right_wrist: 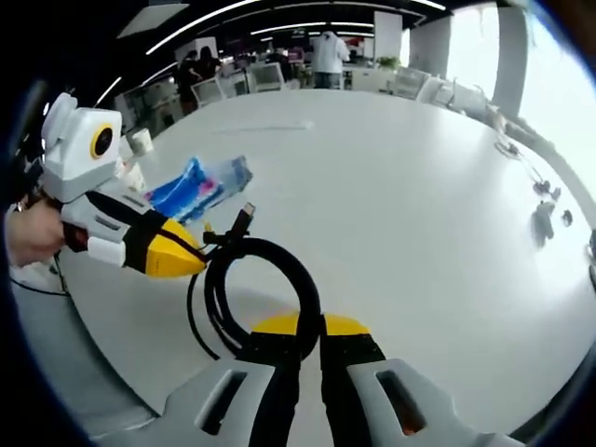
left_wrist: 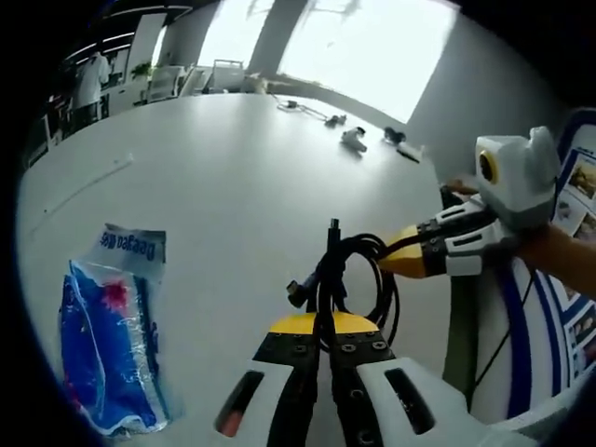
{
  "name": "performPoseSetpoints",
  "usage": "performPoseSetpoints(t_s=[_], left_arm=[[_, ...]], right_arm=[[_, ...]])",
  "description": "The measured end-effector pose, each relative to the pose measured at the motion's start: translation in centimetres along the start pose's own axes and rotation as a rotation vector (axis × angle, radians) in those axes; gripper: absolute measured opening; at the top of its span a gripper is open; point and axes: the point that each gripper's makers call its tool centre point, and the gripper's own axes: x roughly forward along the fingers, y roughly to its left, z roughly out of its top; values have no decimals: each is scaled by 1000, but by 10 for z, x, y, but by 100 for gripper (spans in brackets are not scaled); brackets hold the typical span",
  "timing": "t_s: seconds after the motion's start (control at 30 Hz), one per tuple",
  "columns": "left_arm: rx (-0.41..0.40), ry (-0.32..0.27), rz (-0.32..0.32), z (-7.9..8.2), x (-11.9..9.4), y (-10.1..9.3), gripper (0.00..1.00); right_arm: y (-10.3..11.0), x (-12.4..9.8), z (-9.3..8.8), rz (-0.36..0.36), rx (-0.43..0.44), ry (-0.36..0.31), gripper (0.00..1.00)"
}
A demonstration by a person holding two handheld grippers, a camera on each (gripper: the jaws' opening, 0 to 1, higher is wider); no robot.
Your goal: Arrange the tabletop items into an orderly group along one side of the table until the central work area is clear of visible clutter.
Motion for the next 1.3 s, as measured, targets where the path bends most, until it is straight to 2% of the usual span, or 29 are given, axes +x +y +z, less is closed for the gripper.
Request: performPoseSetpoints(t_s=[0.4, 0.73, 1.3], left_arm=[[-29, 28, 3, -7, 9, 12, 0], [-26, 41, 8, -11, 13, 17, 0], [-66, 48, 17, -19, 20, 22, 0]], right_arm=[[-3, 18, -3, 22, 0, 21, 3], [-4, 25, -5, 32, 4, 29, 3], [-4, 34, -11, 33, 2, 34, 4]])
